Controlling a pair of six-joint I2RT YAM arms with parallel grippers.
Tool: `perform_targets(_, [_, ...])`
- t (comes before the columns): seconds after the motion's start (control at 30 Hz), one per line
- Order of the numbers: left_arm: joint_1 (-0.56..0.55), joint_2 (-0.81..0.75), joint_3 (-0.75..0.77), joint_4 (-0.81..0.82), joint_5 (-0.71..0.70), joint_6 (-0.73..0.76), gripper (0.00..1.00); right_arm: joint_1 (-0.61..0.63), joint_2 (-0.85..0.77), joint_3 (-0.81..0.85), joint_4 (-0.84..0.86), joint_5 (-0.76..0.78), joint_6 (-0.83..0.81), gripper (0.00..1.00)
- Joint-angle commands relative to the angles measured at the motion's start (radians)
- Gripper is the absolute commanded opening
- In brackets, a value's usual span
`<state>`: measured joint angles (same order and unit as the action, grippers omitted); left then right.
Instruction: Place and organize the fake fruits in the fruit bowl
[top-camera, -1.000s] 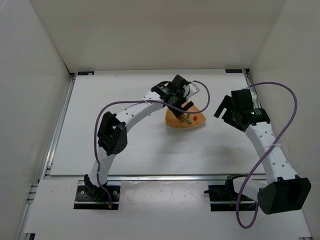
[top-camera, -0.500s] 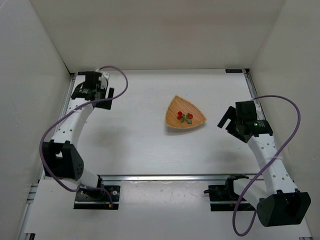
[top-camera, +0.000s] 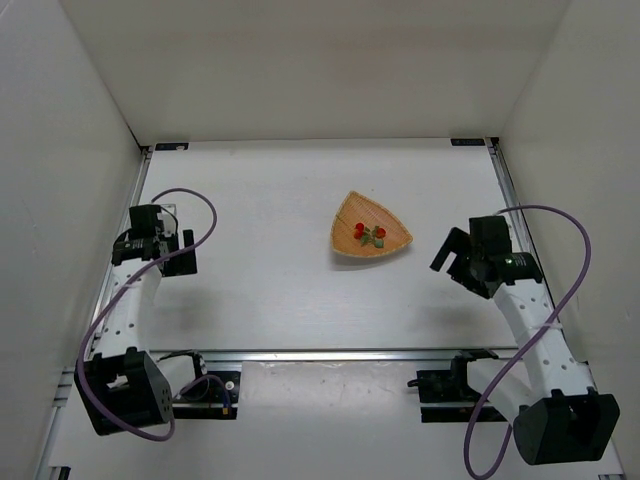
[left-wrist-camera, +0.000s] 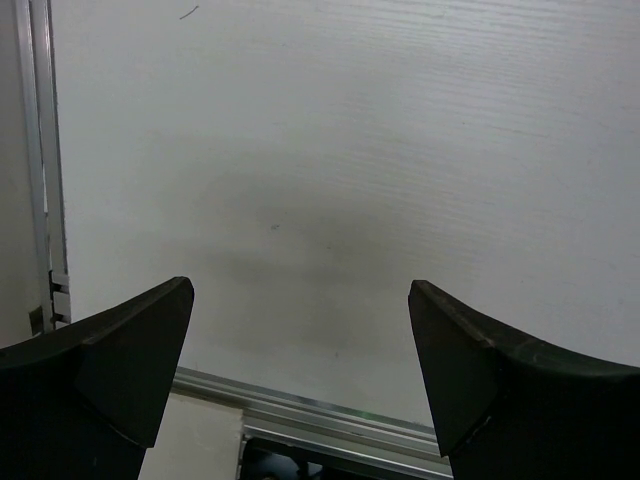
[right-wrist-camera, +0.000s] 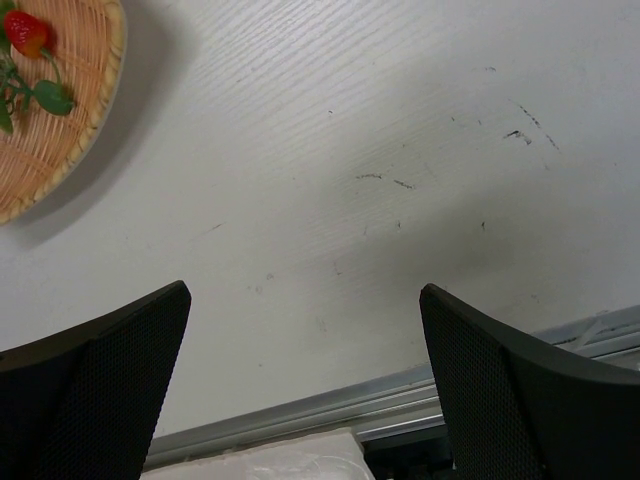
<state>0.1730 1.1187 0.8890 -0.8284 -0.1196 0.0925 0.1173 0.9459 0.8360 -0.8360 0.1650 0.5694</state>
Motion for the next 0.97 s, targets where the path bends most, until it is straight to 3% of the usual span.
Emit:
perform_targets(0.0, [0.008,-0.039,0.014,0.023,0.054,-0.033,1.00,-0.004,-0.029,0.005,0.009,0.004,-0.023,1.00])
perform_targets(0.93, [0.017,-0.039,0.014,0.023,0.121,-0.033,1.00,-0.004,-0.099,-0.018,0.027,0.007,-0.005,1.00])
